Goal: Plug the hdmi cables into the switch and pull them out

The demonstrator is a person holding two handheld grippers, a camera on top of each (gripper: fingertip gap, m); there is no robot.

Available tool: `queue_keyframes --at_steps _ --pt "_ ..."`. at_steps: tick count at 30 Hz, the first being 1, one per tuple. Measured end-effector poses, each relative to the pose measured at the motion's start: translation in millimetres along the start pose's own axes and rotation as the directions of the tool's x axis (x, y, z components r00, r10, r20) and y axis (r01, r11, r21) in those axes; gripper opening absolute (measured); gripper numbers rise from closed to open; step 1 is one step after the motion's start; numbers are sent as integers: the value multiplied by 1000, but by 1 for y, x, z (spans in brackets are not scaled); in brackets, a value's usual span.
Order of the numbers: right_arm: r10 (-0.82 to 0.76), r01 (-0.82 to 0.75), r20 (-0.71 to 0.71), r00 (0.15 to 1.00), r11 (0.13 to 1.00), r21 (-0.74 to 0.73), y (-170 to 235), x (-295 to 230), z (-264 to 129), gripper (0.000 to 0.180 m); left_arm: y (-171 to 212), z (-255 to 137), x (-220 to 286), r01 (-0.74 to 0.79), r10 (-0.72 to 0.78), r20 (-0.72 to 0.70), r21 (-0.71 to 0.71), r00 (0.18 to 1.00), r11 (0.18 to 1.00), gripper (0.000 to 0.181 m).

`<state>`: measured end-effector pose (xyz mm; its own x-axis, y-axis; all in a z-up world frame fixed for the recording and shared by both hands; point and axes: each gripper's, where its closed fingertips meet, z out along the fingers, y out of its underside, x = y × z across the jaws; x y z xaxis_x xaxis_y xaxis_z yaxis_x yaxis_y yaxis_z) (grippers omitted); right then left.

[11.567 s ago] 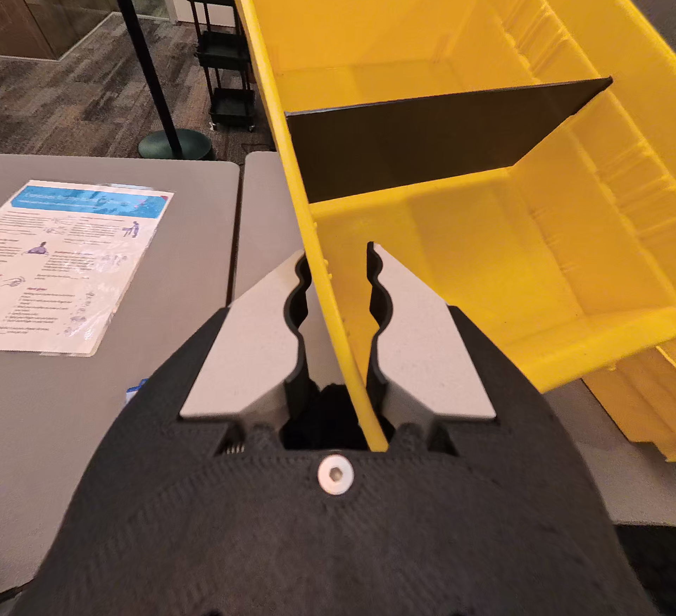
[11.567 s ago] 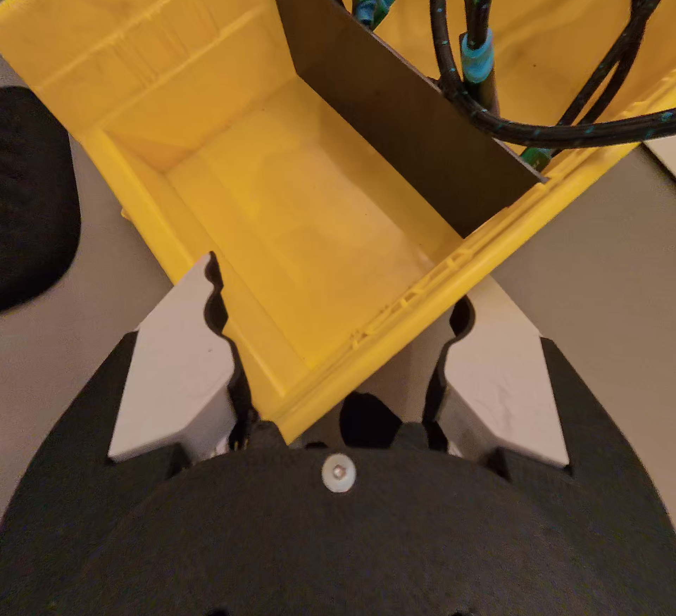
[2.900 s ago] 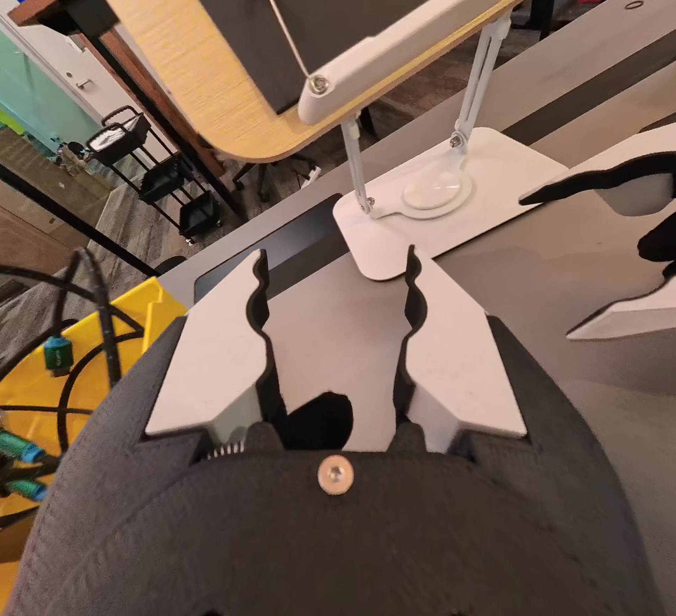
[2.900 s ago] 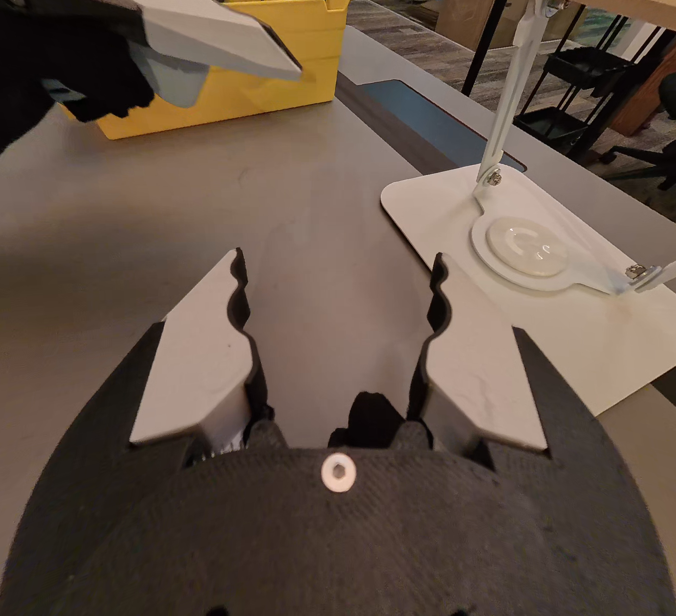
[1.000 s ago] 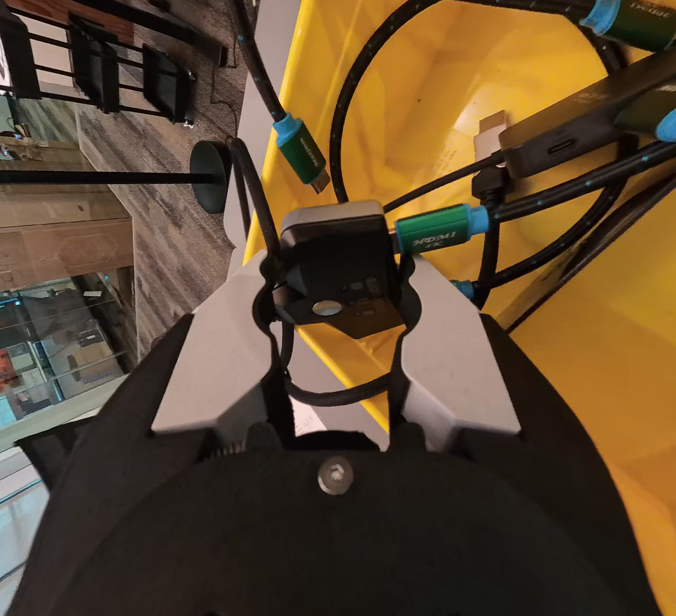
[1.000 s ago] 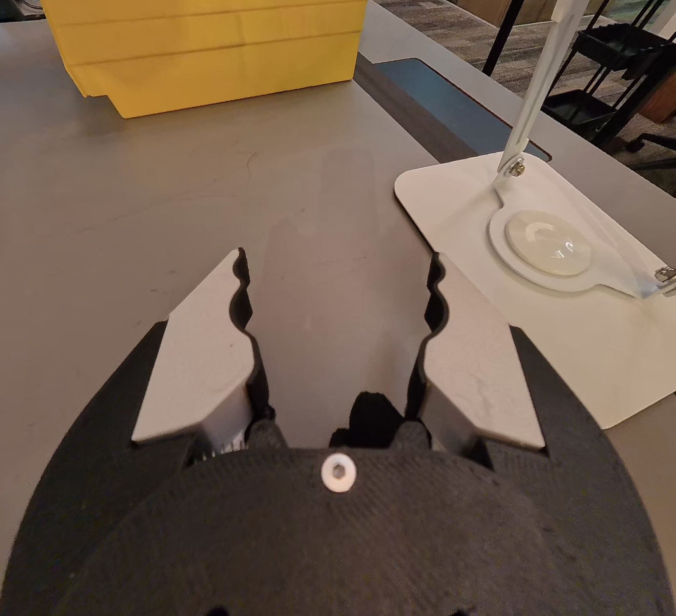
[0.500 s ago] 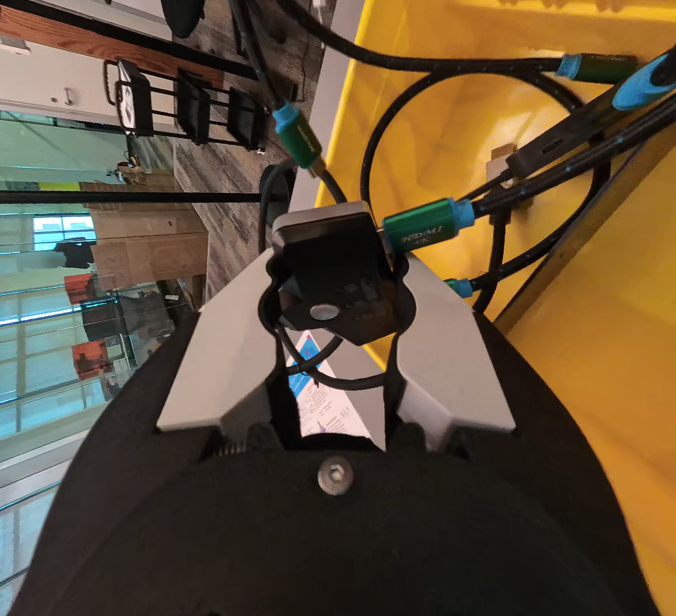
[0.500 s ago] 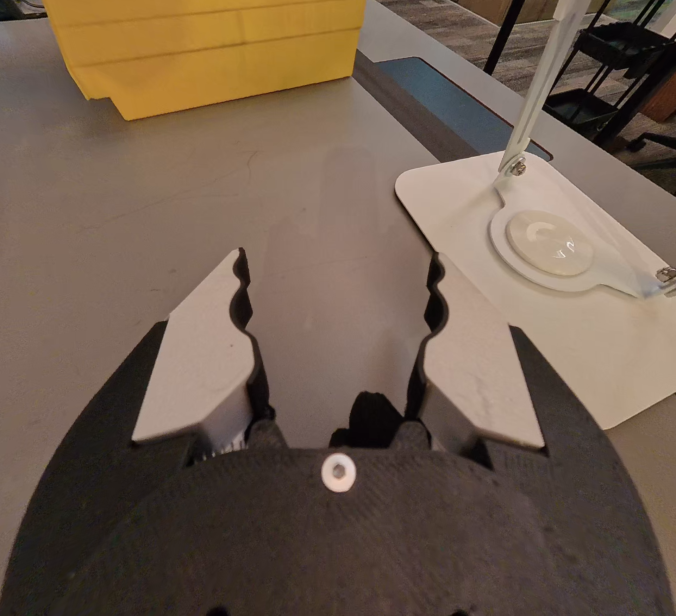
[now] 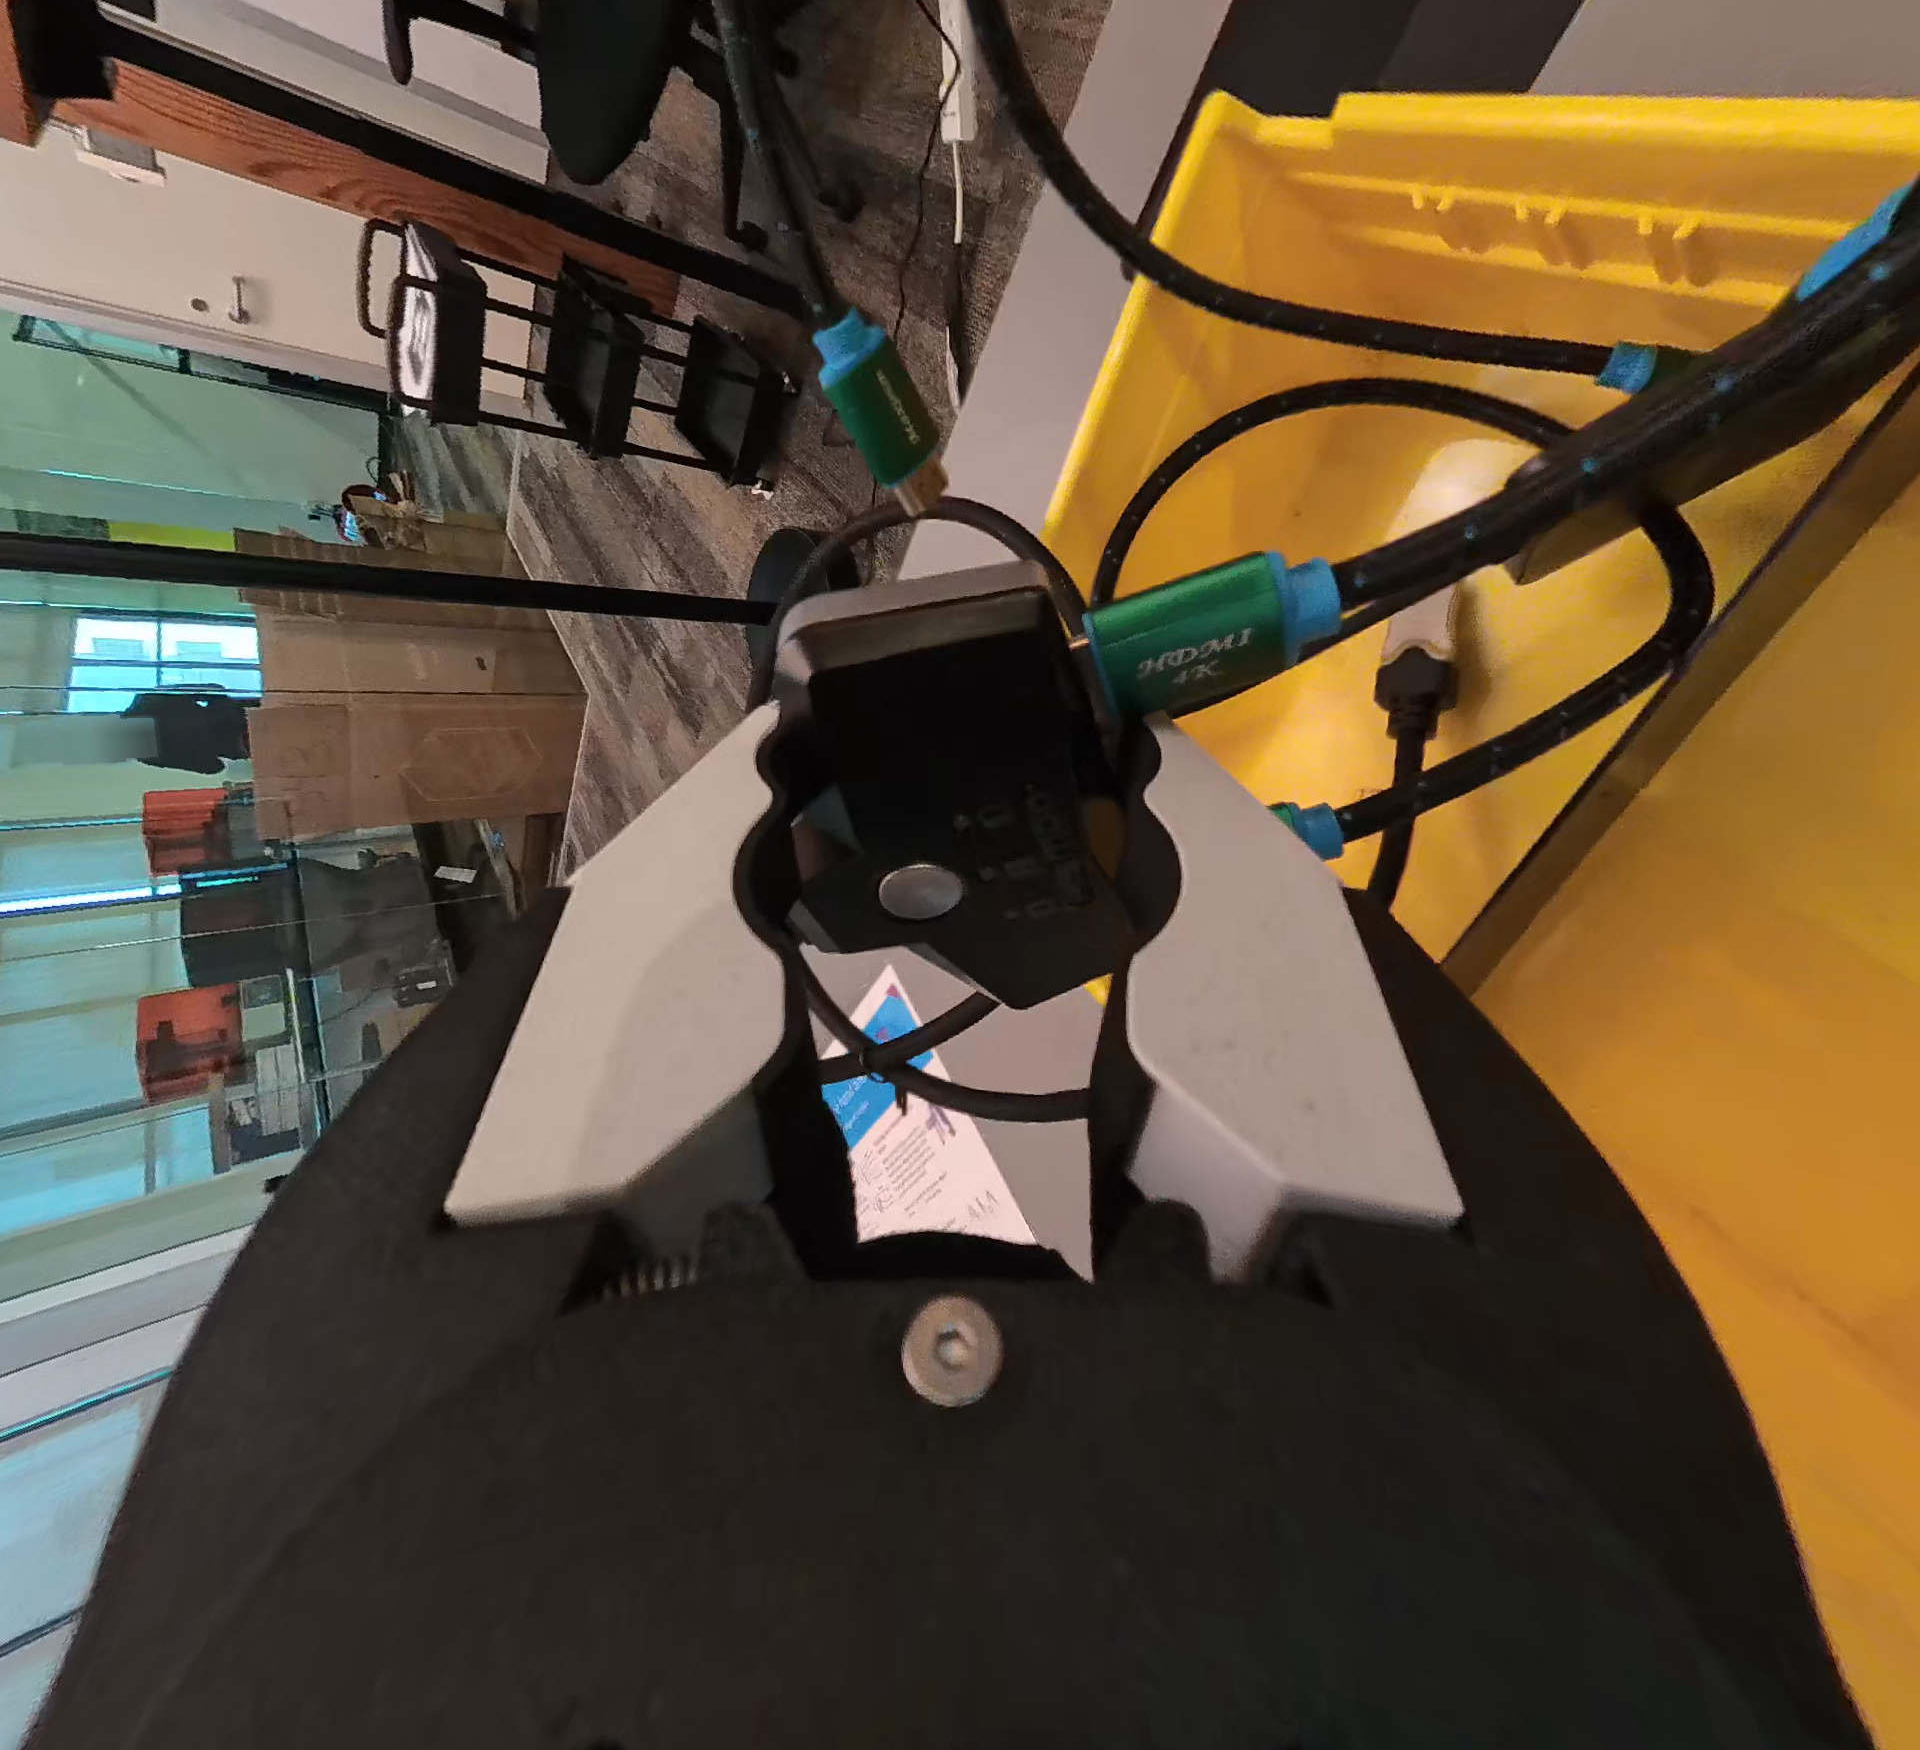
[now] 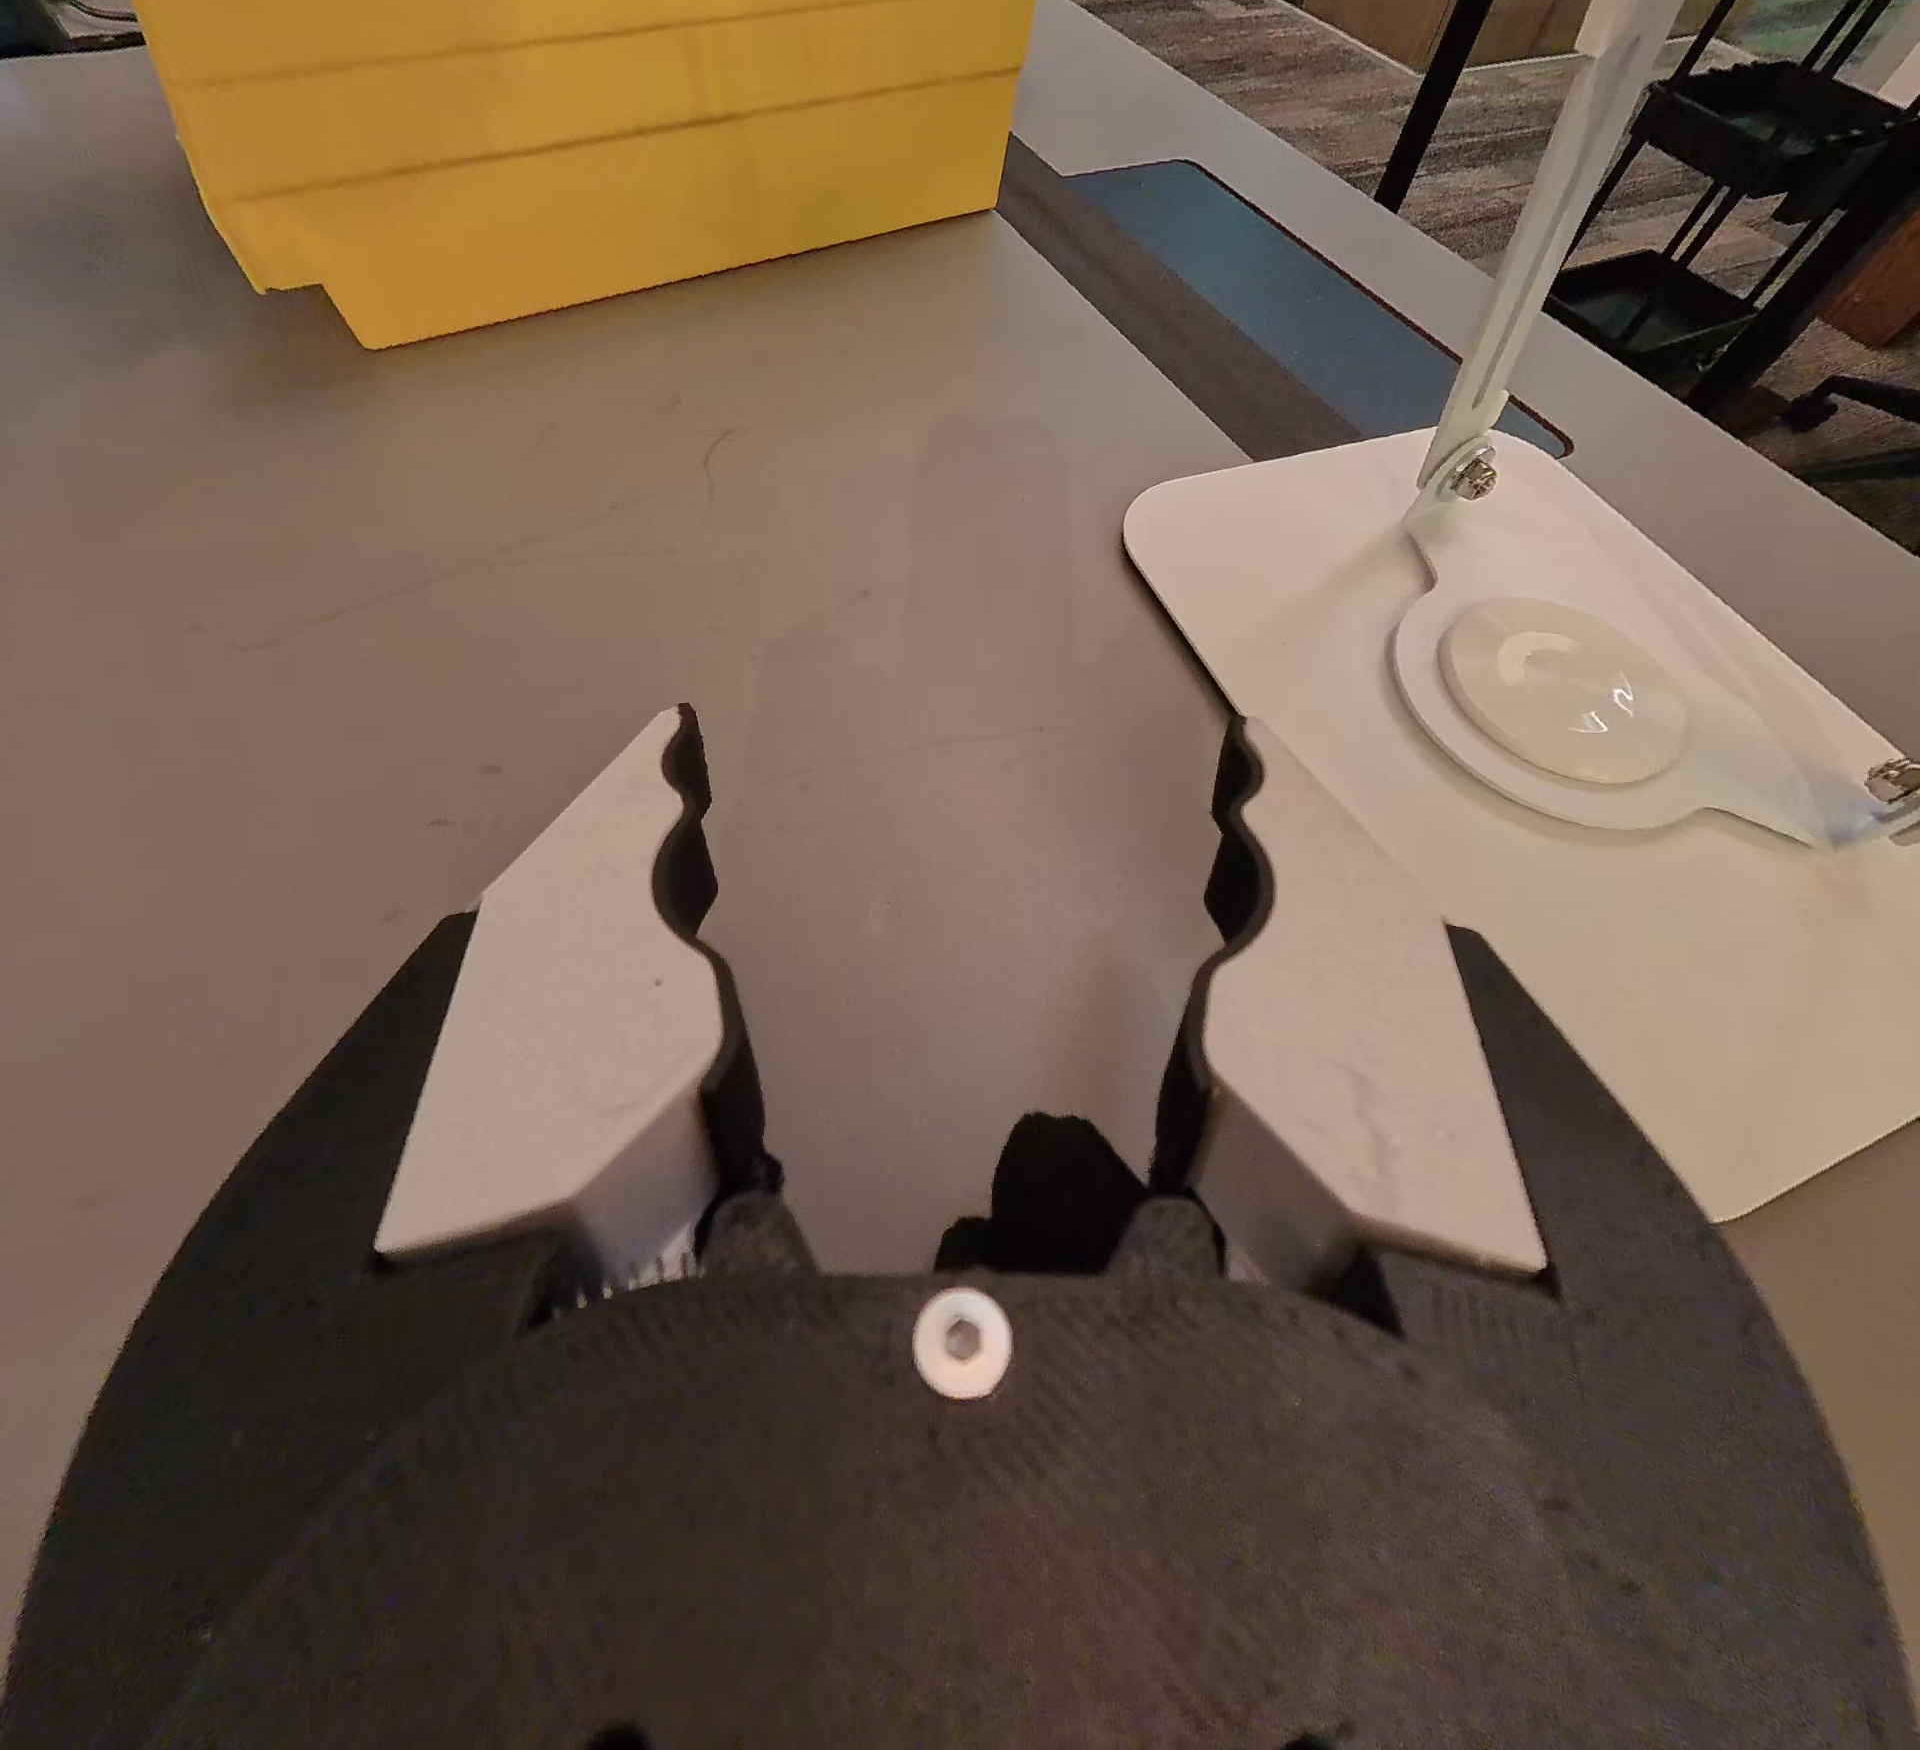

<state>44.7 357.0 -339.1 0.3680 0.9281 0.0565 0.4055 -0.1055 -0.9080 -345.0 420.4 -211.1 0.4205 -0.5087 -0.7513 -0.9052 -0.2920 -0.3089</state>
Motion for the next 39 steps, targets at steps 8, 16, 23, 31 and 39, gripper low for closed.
queue_keyframes --at_steps 8,16,23,31,39 --pt "-2 2 0 1000 1000 -2 0 0 0 96 7 -11 -11 62 -62 -8 -8 998 998 58" --pt "-5 5 0 1000 1000 -6 1 0 1 96 31 3 -2 100 -105 -56 -82 993 992 59" --pt "-8 8 0 1000 1000 -7 1 -1 1 96 49 29 21 166 -182 -139 -119 973 979 60" --pt "-7 7 2 1000 1000 -7 1 -1 1 96 65 21 22 191 -219 -120 -206 968 960 87" --pt "-15 15 0 1000 1000 -17 2 -2 2 96 23 -46 31 281 -294 -139 -107 946 954 96"
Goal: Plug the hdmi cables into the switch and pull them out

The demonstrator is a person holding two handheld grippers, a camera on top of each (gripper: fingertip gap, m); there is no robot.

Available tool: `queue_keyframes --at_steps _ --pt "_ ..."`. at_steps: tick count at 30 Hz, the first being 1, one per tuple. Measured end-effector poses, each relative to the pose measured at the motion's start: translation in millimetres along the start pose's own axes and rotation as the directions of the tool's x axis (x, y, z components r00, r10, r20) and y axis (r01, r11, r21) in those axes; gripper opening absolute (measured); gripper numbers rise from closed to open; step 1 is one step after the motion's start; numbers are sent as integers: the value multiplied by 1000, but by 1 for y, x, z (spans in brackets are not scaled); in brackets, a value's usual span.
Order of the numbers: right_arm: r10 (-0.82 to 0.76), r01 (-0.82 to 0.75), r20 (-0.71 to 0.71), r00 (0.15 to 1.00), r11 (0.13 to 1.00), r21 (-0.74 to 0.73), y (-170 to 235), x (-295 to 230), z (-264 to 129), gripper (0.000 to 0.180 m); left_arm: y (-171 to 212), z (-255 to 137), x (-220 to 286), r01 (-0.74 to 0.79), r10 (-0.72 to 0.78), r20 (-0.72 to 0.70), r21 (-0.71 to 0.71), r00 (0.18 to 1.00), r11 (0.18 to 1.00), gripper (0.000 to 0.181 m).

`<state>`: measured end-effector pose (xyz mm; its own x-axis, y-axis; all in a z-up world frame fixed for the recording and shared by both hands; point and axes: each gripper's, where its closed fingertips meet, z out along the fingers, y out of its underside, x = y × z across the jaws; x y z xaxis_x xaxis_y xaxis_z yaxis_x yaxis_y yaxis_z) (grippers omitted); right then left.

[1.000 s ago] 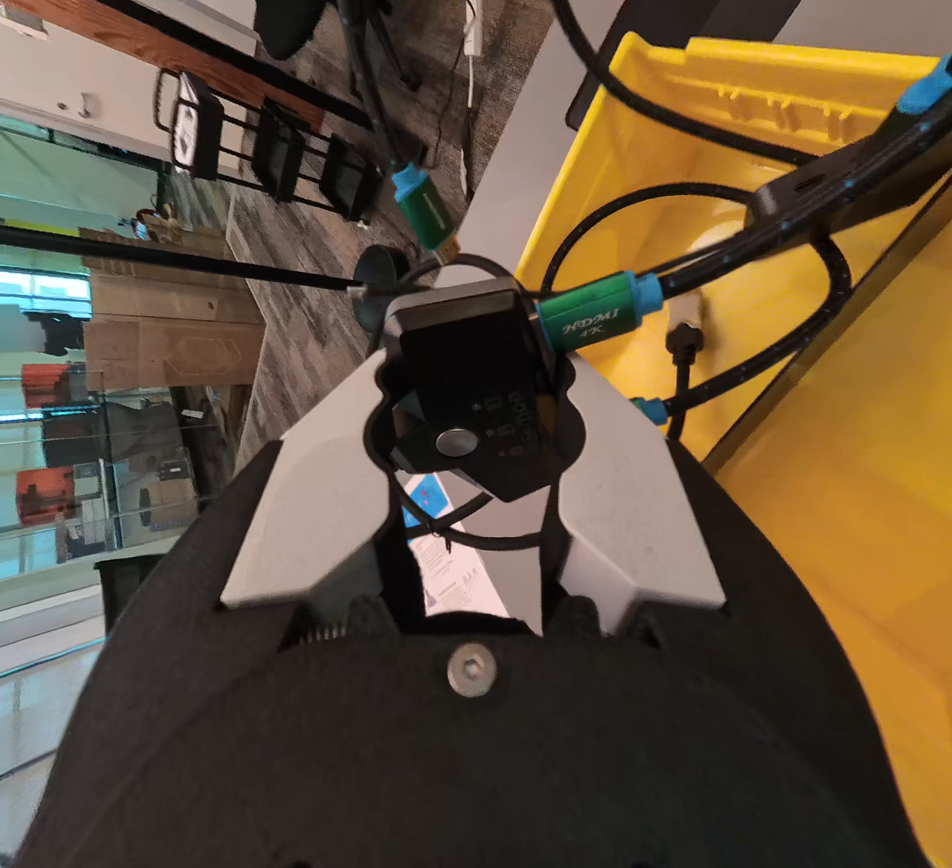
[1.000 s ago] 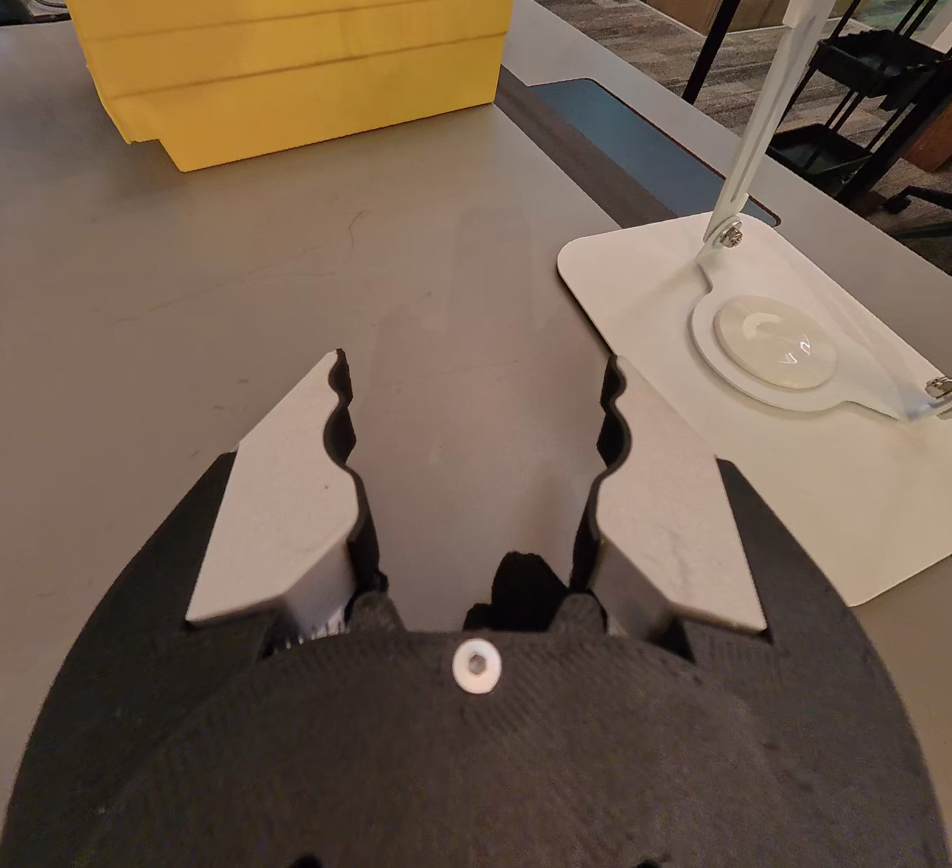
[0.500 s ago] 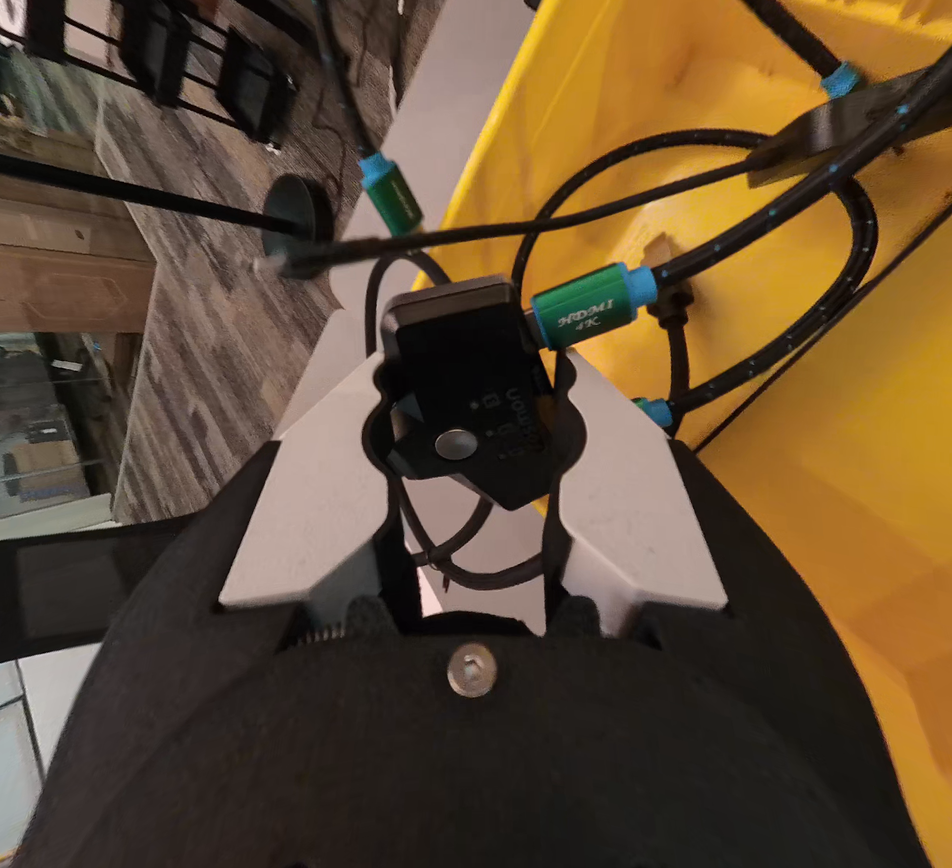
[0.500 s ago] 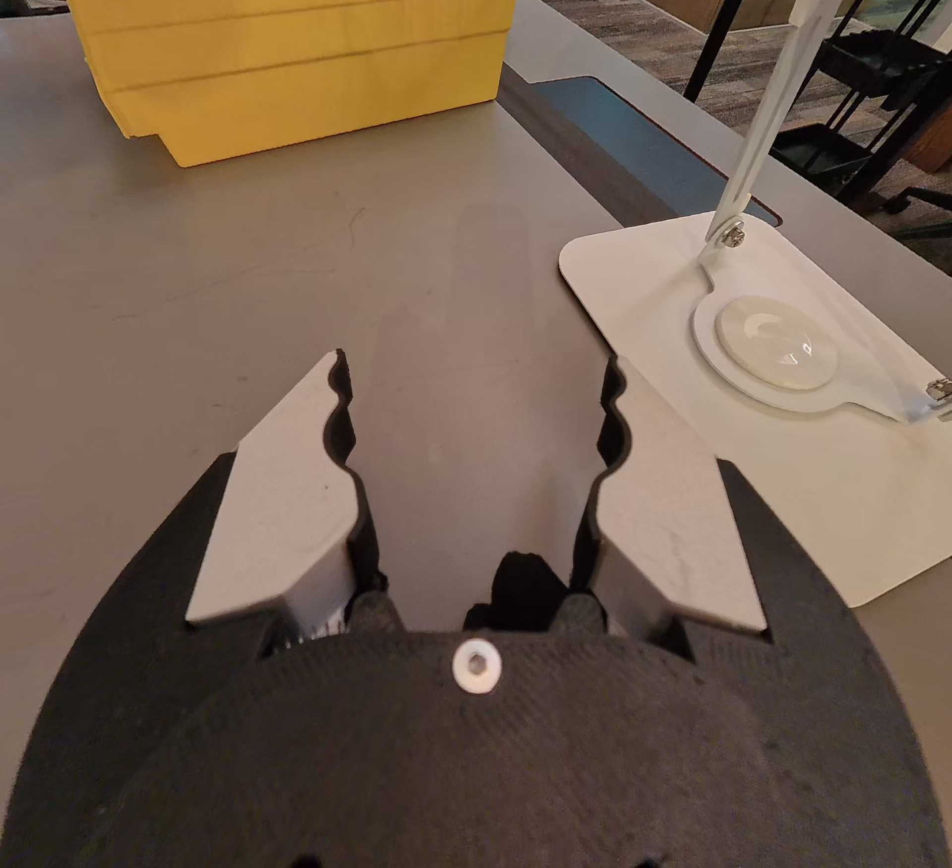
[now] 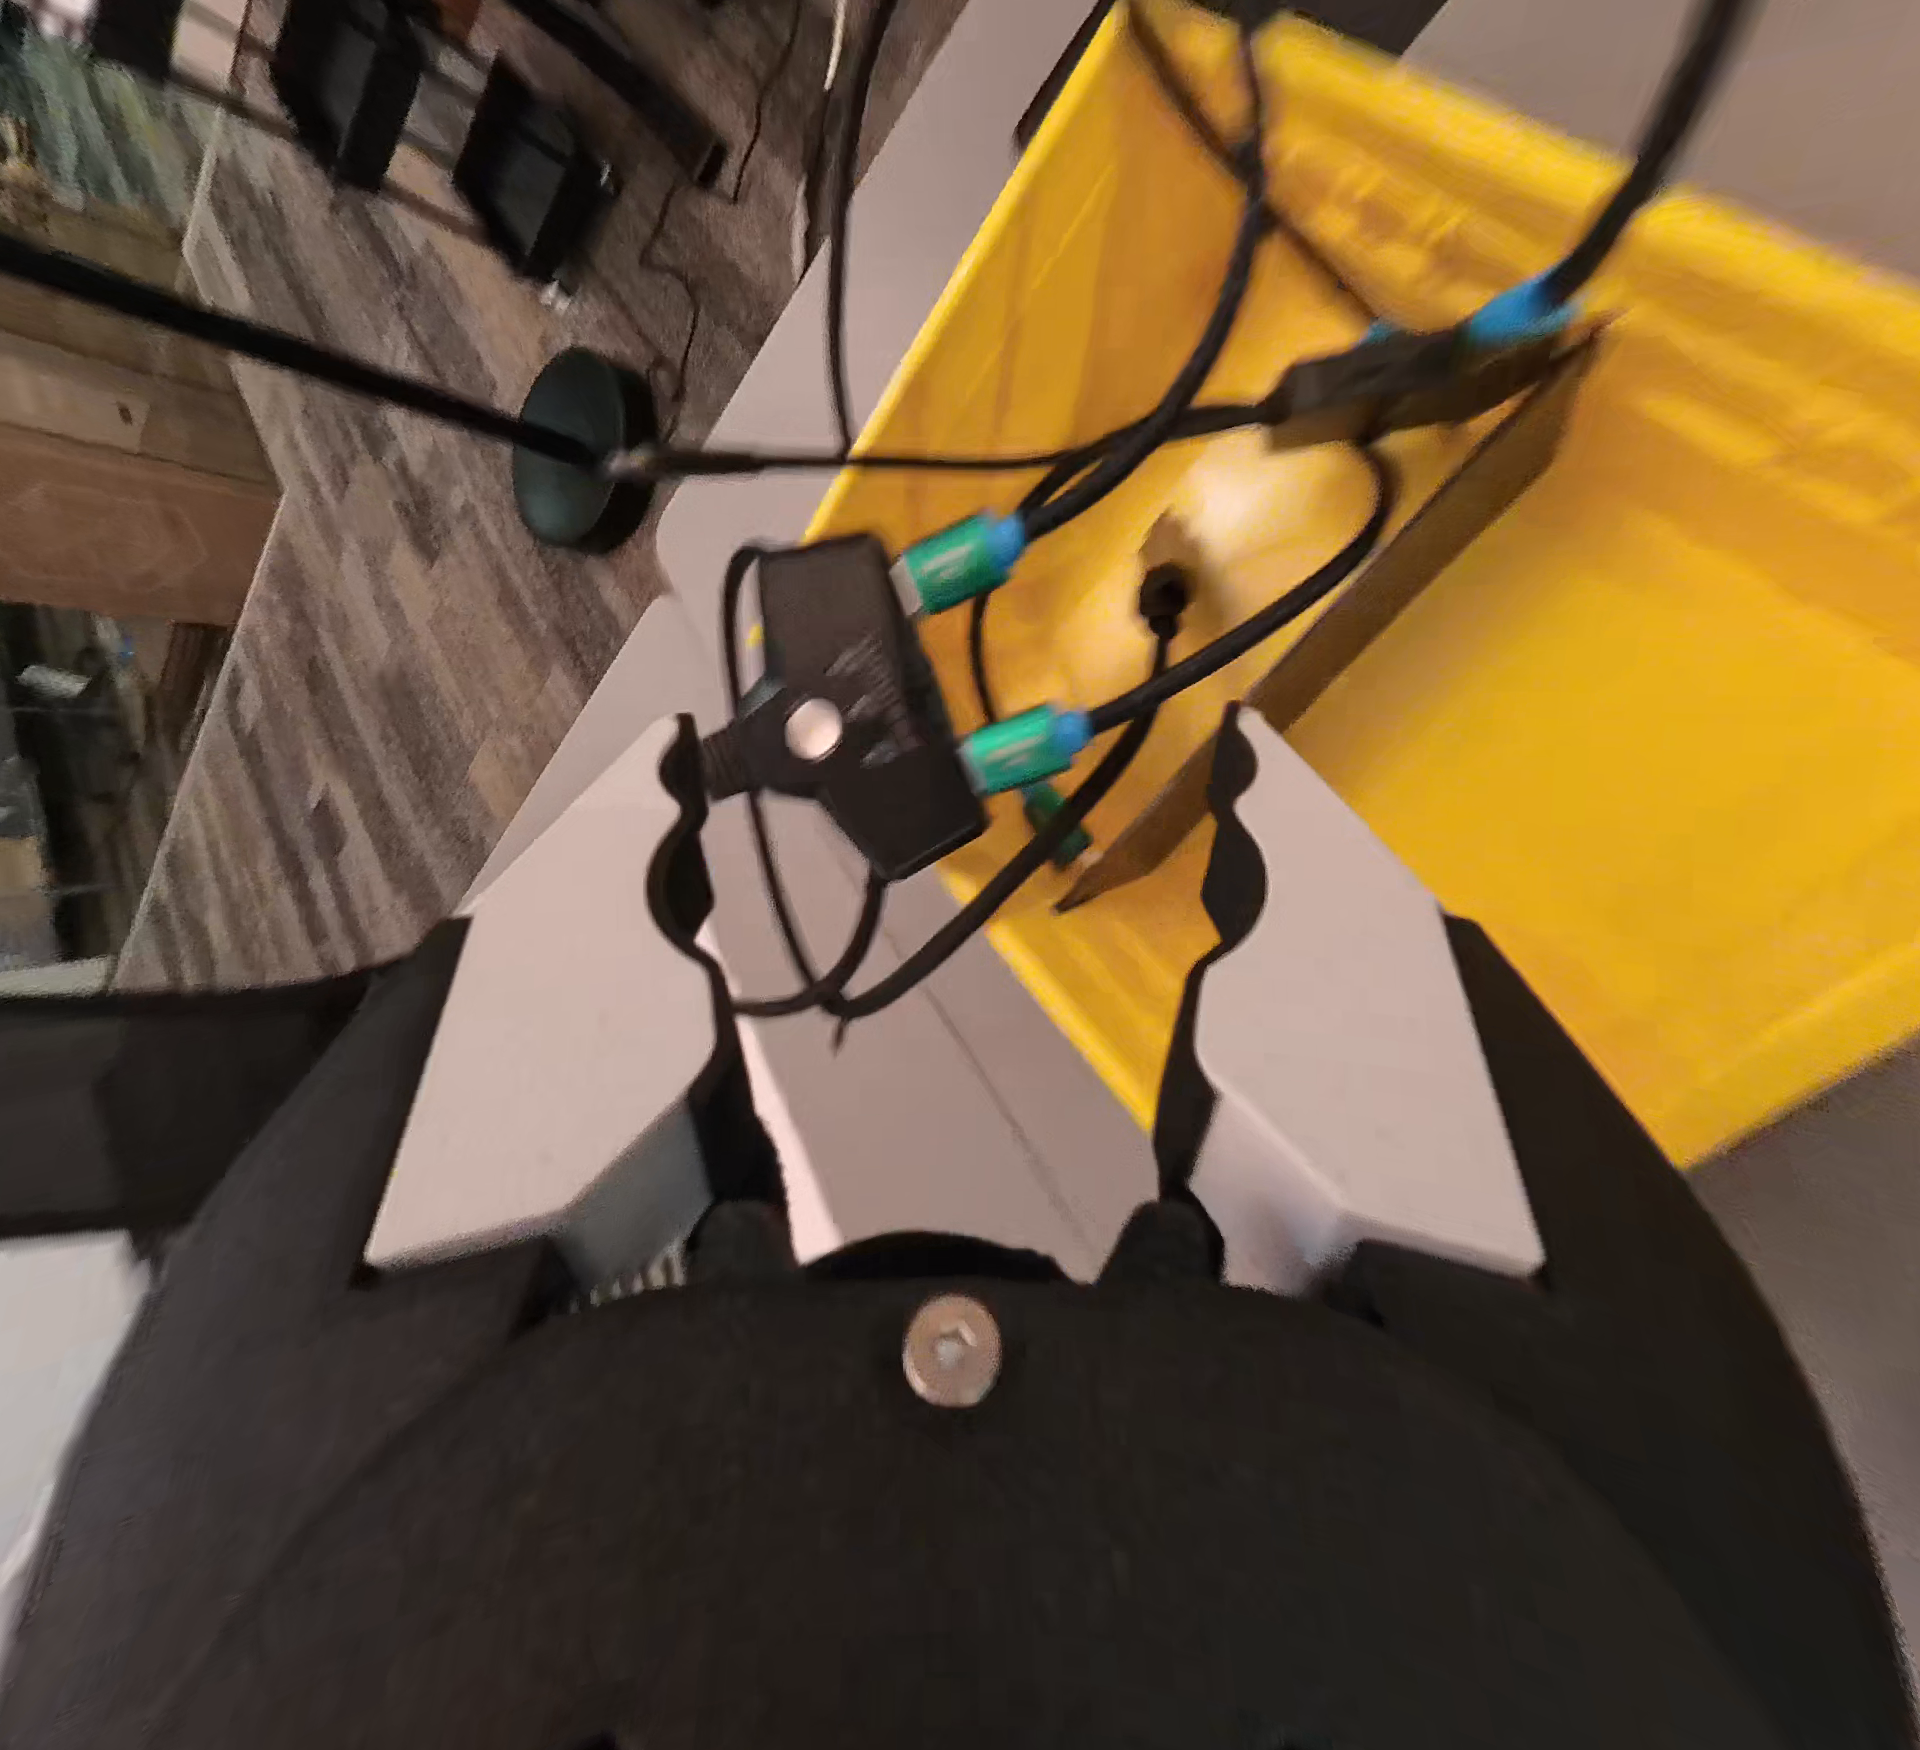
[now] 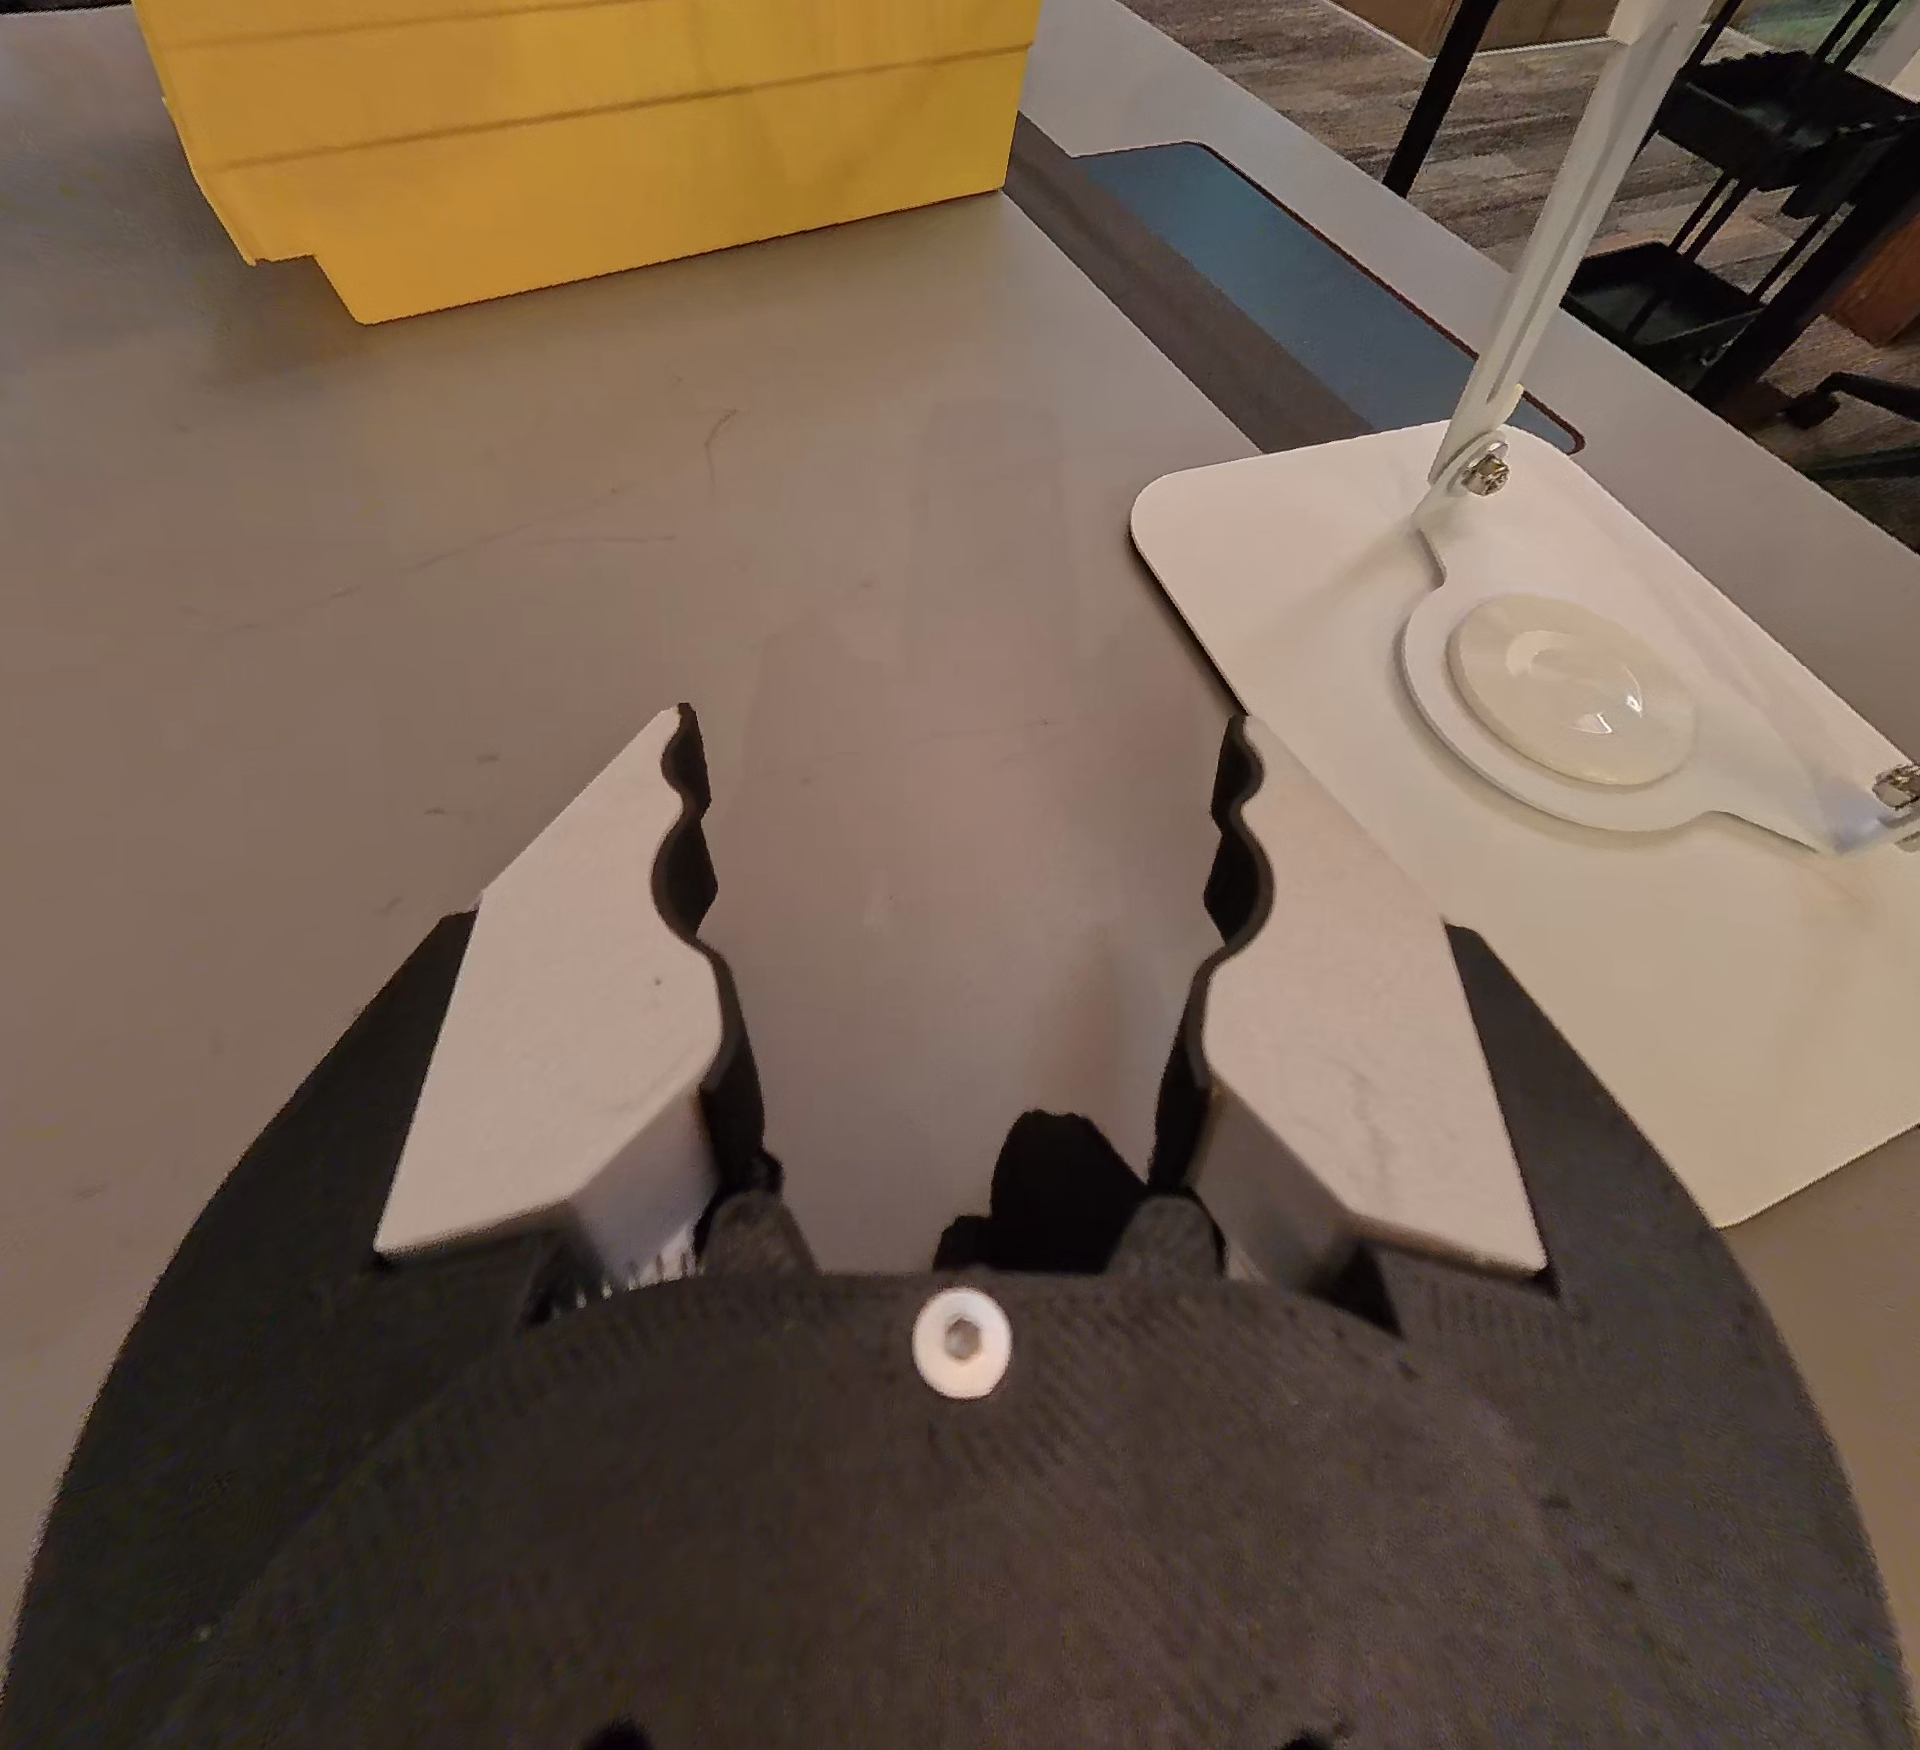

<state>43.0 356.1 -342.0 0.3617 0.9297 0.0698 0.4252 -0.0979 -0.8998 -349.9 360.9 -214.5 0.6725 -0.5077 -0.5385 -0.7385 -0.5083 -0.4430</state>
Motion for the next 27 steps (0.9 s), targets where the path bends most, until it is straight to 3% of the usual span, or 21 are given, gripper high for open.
queue_keyframes --at_steps 2,7,14,19,27 --pt "-2 2 -1 1000 1000 -1 0 0 0 96 -24 -6 33 2 5 -99 71 995 997 78" --pt "-4 4 0 1000 1000 0 0 0 0 96 -51 20 95 -127 136 -193 56 972 990 77" --pt "-2 2 3 1000 1000 -1 0 -1 0 96 -49 66 85 -518 510 -105 -69 853 852 46" --pt "-1 1 5 1000 1000 -1 0 -1 0 96 -46 86 97 -621 602 -222 -22 767 783 27" --pt "0 0 8 1000 1000 -2 0 -1 0 95 -37 102 101 -643 608 -308 -16 731 765 25"
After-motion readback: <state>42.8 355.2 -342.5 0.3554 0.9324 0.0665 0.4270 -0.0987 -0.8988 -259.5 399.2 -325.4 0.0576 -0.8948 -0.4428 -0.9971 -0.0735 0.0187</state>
